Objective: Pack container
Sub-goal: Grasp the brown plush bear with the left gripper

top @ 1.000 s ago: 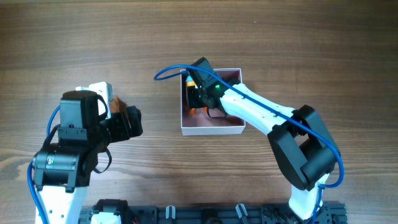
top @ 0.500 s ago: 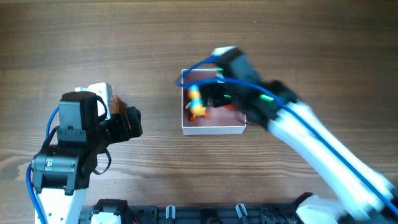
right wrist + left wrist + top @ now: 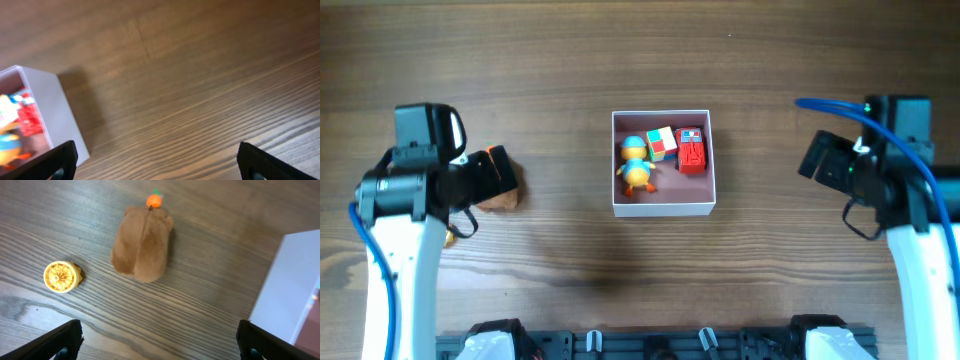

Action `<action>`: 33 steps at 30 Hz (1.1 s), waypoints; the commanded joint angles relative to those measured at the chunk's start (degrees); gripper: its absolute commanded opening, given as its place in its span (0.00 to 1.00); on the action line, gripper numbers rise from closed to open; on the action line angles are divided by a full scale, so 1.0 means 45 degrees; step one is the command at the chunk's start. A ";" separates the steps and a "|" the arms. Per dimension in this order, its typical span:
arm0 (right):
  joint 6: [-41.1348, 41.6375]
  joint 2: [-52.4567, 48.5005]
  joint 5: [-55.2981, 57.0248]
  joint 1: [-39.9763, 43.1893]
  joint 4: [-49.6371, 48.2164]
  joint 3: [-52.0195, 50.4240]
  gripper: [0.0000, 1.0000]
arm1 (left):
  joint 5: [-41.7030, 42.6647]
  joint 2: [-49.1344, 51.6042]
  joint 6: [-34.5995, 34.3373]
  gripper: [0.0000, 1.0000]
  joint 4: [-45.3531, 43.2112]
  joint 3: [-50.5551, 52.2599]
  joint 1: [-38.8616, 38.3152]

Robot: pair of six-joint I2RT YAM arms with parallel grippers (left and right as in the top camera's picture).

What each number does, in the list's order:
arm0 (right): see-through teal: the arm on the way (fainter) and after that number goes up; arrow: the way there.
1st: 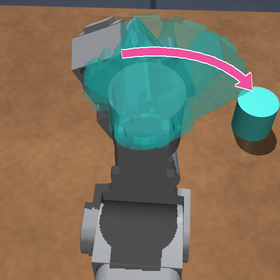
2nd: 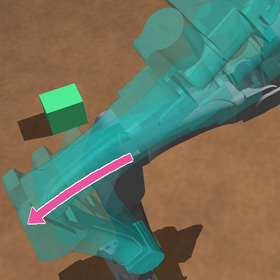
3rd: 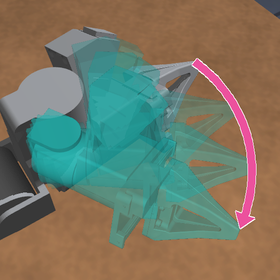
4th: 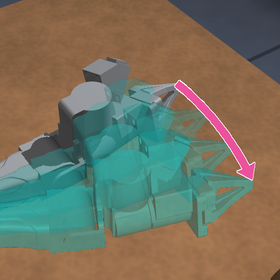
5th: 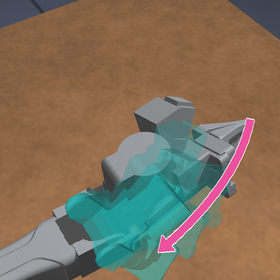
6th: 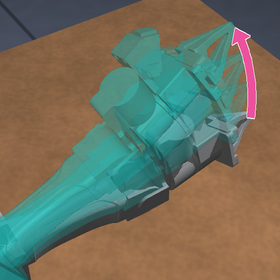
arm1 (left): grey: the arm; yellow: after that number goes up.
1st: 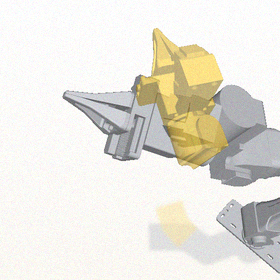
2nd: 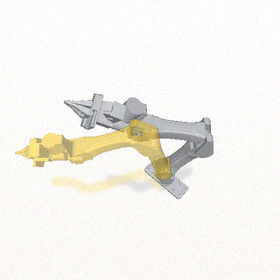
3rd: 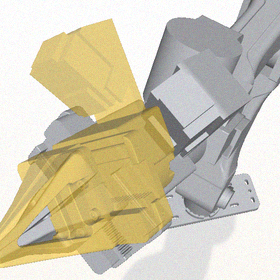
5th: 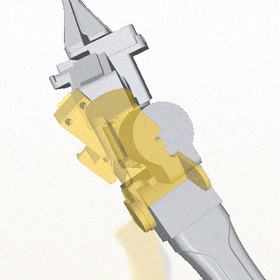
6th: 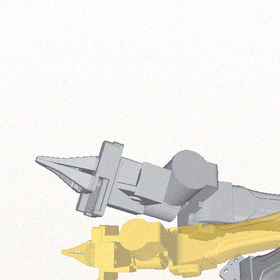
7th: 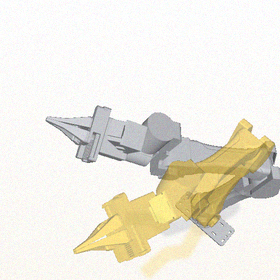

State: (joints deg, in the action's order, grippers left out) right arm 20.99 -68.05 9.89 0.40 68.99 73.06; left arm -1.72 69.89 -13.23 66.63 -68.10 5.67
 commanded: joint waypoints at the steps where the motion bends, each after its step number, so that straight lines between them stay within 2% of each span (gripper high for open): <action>1: -0.0330 -0.1253 -0.0461 0.0073 -0.0189 -0.0690 1.00 | -0.0262 0.1297 -0.0063 1.00 -0.0340 -0.0087 0.0389; 6: -0.0330 -0.2958 -0.0554 0.0073 -0.0282 -0.0763 1.00 | -0.0160 0.4187 0.0675 1.00 -0.1059 -0.0087 0.0884; 12: -0.0340 -0.3055 -0.0554 0.0073 -0.0282 -0.0763 1.00 | -0.0160 0.7227 0.0850 1.00 -0.1724 -0.0083 0.0884; 16: -0.0345 -0.3055 -0.0549 0.0073 -0.0287 -0.0763 1.00 | -0.0160 0.7961 0.0845 1.00 -0.1773 -0.0083 0.0884; 17: -0.0345 -0.3055 -0.0549 0.0073 -0.0287 -0.0763 1.00 | -0.0160 0.7956 0.0845 0.96 -0.1773 -0.0087 0.0884; 20: -0.0345 -0.3055 -0.0549 0.0073 -0.0287 -0.0763 1.00 | -0.0160 0.7946 0.0845 0.56 -0.1632 -0.0087 0.0884; 22: -0.0340 -0.3055 -0.0549 0.0073 -0.0287 -0.0763 1.00 | -0.0160 0.7946 0.0845 0.43 -0.1574 -0.0087 0.0884; 24: -0.0340 -0.3055 -0.0549 0.0073 -0.0287 -0.0763 1.00 | -0.0151 0.7946 0.0845 0.15 -0.1559 -0.0087 0.0884; 27: -0.0345 -0.3055 -0.0549 0.0073 -0.0287 -0.0763 1.00 | 0.0379 0.7864 0.0845 0.04 -0.1511 -0.0165 0.0879; 31: -0.0345 -0.3055 -0.0549 0.0073 -0.0287 -0.0763 1.00 | 0.0427 0.6611 0.0845 0.04 -0.1030 -0.0908 0.0369; 33: -0.0345 -0.3055 -0.0544 0.0073 -0.0287 -0.0763 1.00 | 0.0432 0.5158 0.0850 0.04 -0.0831 -0.1394 -0.0432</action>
State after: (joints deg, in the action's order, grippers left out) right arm 20.01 -81.80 7.92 0.49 67.70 69.71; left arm -0.93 102.59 -9.54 62.02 -70.04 7.94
